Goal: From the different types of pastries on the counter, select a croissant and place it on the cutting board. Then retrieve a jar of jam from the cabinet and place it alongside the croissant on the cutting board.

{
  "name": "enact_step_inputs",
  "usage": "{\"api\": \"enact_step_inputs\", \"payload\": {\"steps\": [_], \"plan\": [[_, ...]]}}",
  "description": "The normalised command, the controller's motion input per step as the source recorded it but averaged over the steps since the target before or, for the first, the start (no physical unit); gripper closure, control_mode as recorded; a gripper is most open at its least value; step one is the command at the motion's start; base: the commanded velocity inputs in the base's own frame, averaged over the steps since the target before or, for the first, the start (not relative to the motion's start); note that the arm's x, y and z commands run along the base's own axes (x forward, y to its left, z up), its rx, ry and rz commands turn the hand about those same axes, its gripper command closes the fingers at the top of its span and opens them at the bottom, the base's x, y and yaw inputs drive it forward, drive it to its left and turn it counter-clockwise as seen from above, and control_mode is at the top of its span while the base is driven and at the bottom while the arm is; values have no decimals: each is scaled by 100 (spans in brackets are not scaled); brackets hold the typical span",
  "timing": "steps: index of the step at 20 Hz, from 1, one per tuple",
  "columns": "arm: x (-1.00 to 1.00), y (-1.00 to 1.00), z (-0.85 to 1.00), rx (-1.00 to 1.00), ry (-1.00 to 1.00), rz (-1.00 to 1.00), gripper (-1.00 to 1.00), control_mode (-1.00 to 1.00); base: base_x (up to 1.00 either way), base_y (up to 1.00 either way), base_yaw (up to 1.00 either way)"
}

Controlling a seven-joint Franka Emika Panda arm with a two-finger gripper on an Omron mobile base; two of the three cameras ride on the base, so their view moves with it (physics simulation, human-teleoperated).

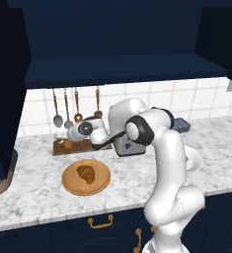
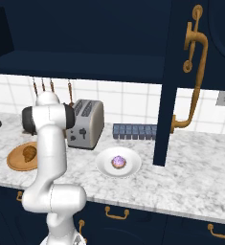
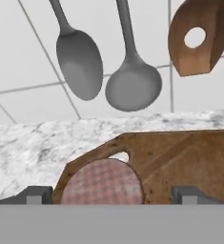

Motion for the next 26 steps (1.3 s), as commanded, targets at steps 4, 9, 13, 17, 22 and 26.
{"api": "enact_step_inputs", "payload": {"steps": [4,9,13,17,22,26], "plan": [[6,0,82,3,2,0,-100,-100,0,0,0],[4,0,70,3,12,0,-100,-100,0,0,0],[-66,0,-3,0,15,-5,-100,-100,0,0,0],[-79,0,48,0,6,-1,-100,-100,0,0,0],[-80,-4,42,1,15,0,-100,-100,0,0,0],[-100,-33,3,0,26,-2,-100,-100,0,0,0]]}}
